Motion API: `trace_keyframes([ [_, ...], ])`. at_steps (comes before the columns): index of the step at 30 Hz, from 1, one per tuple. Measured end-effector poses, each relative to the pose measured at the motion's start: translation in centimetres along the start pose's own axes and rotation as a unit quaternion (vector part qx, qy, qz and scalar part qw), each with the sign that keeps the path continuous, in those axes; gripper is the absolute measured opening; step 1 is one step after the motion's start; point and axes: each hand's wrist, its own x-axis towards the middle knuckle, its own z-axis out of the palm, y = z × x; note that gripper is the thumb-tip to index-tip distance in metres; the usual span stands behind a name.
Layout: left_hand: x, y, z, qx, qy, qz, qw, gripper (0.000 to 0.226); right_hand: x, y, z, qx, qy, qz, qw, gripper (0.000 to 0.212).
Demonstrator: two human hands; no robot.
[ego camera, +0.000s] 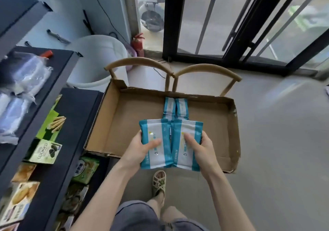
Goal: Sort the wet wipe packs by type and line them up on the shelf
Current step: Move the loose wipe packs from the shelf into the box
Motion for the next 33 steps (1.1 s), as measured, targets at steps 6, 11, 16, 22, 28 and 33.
trace_keyframes([
  [6,8.5,-2.0,1.4,0.016,0.034,-0.066,0.997,0.037,7.6,2.5,-1.4,0.0,0.055,0.062,0.997,0.024],
  [11,15.1,-5.8,1.7,0.02,0.064,-0.135,0.989,0.023,13.8,6.8,-2.6,-0.008,0.062,0.143,0.988,0.03],
  [16,22.3,-11.4,1.2,0.062,0.092,-0.171,0.979,0.027,20.0,13.4,-3.5,-0.055,0.082,0.192,0.976,0.041],
  [22,30.0,-19.0,0.8,0.113,0.105,-0.191,0.969,0.03,26.7,22.0,-5.1,-0.121,0.072,0.215,0.966,0.036],
  [28,32.6,-26.5,0.3,0.27,0.141,-0.183,0.935,0.027,28.9,29.1,-6.0,-0.279,0.097,0.175,0.939,0.041],
  [33,32.4,-29.3,0.2,0.332,0.176,-0.126,0.918,0.041,28.5,31.8,-6.2,-0.394,0.123,0.089,0.907,0.054],
])
